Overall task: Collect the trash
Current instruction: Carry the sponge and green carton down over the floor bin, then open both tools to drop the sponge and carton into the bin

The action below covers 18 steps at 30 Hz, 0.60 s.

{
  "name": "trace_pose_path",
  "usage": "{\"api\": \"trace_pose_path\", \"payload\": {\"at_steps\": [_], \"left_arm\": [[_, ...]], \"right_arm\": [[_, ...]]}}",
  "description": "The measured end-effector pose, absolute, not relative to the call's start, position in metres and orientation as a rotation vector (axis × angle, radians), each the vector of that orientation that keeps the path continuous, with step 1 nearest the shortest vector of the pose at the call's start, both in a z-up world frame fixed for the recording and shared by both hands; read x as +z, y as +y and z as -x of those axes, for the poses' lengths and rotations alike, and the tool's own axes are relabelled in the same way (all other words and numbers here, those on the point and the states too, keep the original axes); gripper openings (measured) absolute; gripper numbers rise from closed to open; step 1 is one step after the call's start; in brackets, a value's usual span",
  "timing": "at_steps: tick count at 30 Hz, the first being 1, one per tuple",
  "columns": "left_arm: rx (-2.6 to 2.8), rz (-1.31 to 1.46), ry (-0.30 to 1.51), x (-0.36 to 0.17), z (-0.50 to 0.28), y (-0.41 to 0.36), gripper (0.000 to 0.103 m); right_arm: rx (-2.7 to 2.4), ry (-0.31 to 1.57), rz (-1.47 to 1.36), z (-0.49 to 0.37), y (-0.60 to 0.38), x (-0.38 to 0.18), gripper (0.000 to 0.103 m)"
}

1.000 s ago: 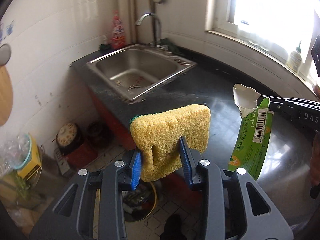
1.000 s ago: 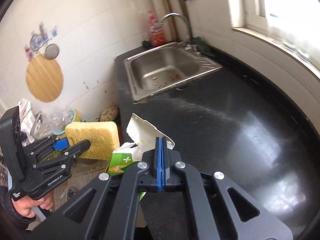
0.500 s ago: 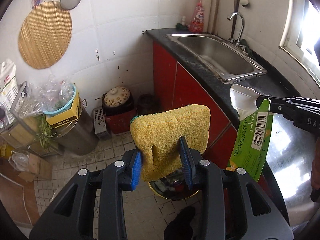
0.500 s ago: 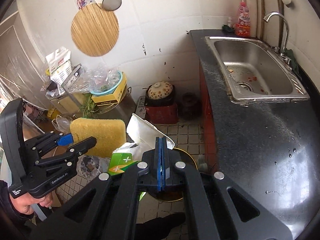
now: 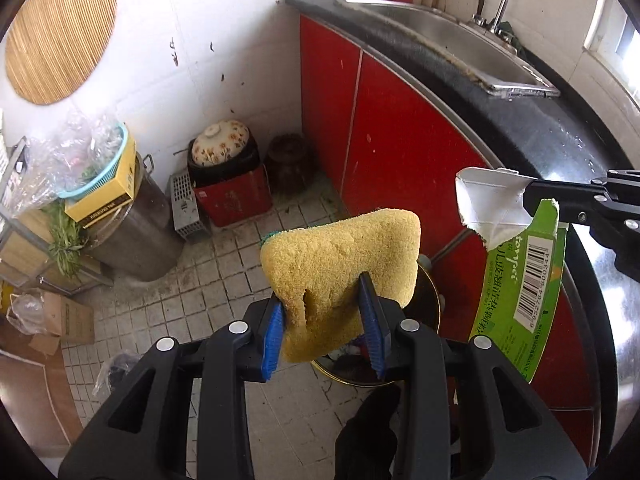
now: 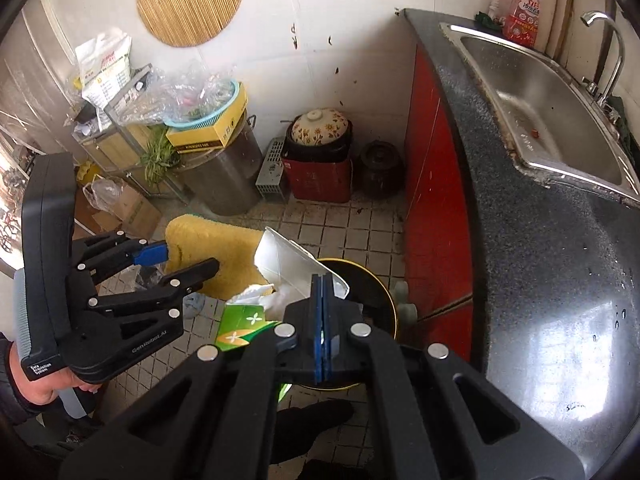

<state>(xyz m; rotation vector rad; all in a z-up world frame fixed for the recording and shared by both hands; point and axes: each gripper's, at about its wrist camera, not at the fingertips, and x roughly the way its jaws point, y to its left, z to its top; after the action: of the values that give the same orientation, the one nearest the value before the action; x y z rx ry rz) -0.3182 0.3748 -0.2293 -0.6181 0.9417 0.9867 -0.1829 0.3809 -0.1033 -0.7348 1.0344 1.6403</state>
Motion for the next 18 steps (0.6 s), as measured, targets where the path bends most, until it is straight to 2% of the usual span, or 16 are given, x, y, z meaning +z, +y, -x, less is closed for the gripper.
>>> {"api": "trace_pose_path", "payload": {"at_steps": [10, 11, 12, 14, 15, 16, 18], "left_arm": [[0.933, 0.642, 0.95, -0.244, 0.313, 0.385, 0.036], [0.931, 0.642, 0.95, -0.244, 0.313, 0.386, 0.041], [0.932, 0.647, 0.946, -0.244, 0.314, 0.387, 0.056], [0.93, 0.669, 0.921, -0.242, 0.318, 0.388, 0.077], [0.938, 0.669, 0.912, -0.241, 0.32, 0.387, 0.078], [0.936, 0.671, 0.91, -0.241, 0.321, 0.388, 0.078], [0.937, 0.678, 0.909, -0.24, 0.324, 0.386, 0.078]], "right_arm": [[1.628, 1.043, 0.765, 0.184, 0.397, -0.115, 0.002], [1.629, 1.045, 0.763, 0.183, 0.398, -0.115, 0.002], [1.632, 1.056, 0.764, 0.183, 0.399, -0.115, 0.002], [1.641, 1.085, 0.768, 0.181, 0.402, -0.118, 0.02], [1.643, 1.081, 0.761, 0.179, 0.401, -0.117, 0.053], [1.645, 1.068, 0.742, 0.177, 0.399, -0.115, 0.079], [1.648, 1.045, 0.702, 0.172, 0.393, -0.109, 0.08]]}}
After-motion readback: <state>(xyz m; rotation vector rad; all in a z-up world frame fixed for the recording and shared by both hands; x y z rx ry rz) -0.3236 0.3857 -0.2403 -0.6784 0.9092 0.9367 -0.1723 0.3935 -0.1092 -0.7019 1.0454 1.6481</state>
